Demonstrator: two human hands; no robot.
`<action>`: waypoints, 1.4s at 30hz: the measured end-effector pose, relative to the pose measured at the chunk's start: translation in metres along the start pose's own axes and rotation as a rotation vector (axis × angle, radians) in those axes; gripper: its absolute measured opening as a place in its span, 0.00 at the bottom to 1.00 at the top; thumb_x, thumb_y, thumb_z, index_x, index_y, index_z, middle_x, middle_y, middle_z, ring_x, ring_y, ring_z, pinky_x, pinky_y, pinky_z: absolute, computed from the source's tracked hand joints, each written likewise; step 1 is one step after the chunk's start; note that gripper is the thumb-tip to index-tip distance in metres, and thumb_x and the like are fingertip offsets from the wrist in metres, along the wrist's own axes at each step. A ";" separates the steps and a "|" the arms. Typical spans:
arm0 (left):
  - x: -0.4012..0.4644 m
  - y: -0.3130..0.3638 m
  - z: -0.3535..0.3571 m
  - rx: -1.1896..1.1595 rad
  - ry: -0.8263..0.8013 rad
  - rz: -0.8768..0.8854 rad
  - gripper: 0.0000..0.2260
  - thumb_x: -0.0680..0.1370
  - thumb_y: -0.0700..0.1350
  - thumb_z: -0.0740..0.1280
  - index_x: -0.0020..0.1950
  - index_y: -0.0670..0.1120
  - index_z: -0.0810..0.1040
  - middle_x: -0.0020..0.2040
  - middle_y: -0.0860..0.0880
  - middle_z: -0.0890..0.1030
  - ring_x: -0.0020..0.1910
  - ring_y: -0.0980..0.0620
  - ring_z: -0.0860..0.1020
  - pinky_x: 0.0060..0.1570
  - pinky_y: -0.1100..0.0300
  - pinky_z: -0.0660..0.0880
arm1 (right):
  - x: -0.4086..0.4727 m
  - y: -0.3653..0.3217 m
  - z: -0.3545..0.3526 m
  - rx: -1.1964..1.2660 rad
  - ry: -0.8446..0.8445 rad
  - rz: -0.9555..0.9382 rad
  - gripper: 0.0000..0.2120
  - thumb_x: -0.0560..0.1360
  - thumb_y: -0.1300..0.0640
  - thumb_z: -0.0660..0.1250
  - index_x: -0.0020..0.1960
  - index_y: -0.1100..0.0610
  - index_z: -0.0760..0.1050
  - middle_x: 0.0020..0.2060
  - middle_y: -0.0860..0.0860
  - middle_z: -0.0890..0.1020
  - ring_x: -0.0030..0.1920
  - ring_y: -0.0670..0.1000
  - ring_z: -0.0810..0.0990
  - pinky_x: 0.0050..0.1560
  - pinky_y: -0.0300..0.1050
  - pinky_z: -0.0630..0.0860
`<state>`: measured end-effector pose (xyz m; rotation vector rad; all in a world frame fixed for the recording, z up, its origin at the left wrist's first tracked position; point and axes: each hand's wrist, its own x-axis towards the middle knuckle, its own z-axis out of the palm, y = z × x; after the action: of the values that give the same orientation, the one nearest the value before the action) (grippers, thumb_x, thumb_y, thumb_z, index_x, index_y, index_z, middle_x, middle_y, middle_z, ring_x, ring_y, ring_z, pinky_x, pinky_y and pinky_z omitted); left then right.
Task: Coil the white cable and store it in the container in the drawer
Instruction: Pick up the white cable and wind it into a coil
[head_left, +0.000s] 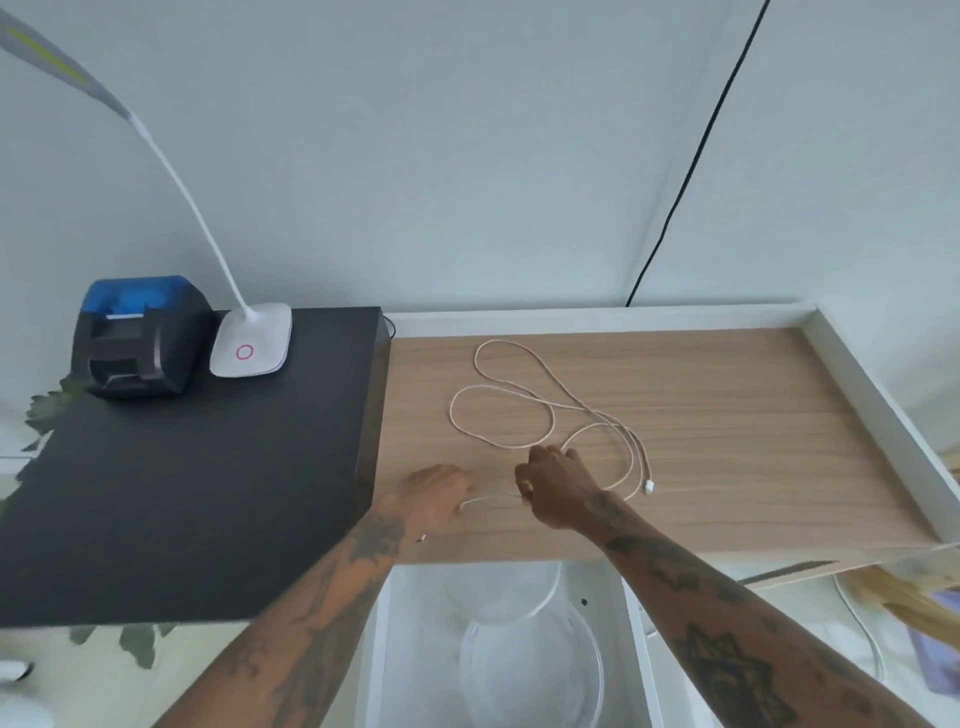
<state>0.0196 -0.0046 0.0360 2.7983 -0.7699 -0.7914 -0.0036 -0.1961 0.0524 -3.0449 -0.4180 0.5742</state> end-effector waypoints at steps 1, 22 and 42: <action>0.000 0.004 -0.017 -0.059 0.019 0.003 0.12 0.76 0.38 0.62 0.58 0.42 0.80 0.58 0.42 0.82 0.58 0.41 0.79 0.54 0.51 0.77 | 0.000 0.003 -0.018 0.021 0.053 0.007 0.10 0.78 0.58 0.64 0.58 0.54 0.79 0.60 0.57 0.77 0.63 0.59 0.74 0.63 0.55 0.68; -0.043 0.088 -0.231 -1.156 0.541 0.138 0.08 0.78 0.39 0.72 0.50 0.33 0.84 0.37 0.42 0.85 0.34 0.46 0.81 0.43 0.53 0.85 | -0.077 0.009 -0.216 0.942 0.526 0.060 0.16 0.77 0.60 0.69 0.64 0.57 0.73 0.53 0.53 0.85 0.42 0.48 0.82 0.28 0.29 0.71; -0.050 0.131 -0.208 -1.569 0.485 0.084 0.09 0.80 0.44 0.67 0.60 0.46 0.80 0.38 0.47 0.87 0.37 0.50 0.82 0.37 0.58 0.81 | -0.157 0.013 -0.182 1.831 0.323 -0.566 0.06 0.79 0.63 0.62 0.51 0.62 0.78 0.55 0.71 0.82 0.56 0.69 0.81 0.56 0.51 0.76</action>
<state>0.0336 -0.0942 0.2703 1.3770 -0.0230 -0.3361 -0.0756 -0.2435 0.2775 -1.1400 -0.3525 0.1533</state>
